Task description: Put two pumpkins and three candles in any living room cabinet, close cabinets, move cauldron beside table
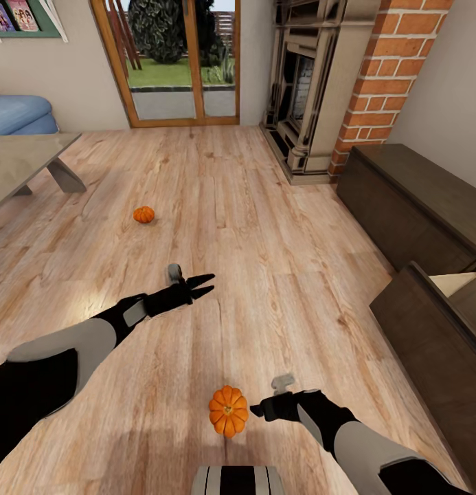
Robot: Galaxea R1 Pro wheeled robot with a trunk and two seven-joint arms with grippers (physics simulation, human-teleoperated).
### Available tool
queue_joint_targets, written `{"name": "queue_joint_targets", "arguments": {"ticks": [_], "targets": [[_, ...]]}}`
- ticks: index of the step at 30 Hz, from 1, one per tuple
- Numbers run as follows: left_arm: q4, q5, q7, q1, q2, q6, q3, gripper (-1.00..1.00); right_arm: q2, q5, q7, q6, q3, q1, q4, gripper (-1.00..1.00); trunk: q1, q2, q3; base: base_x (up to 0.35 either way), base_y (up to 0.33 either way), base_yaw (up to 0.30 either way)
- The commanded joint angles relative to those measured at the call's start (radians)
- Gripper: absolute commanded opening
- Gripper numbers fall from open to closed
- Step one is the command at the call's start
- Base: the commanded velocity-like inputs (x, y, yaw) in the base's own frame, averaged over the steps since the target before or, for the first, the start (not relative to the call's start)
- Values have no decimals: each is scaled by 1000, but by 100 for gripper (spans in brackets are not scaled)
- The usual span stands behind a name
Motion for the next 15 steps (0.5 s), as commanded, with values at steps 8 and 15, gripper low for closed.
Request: {"name": "queue_joint_targets", "arguments": {"ticks": [8, 15], "targets": [[2, 3, -55, -7, -63, 5, -3, 100, -7, 17, 54, -20, 1, 0, 10, 100, 0, 0, 0, 0, 0, 0], [0, 5, -108, -3, -36, 6, -2, 100, -10, 12, 132, -35, -5, 0, -2, 100, 0, 0, 0, -16, 0, 0]]}}
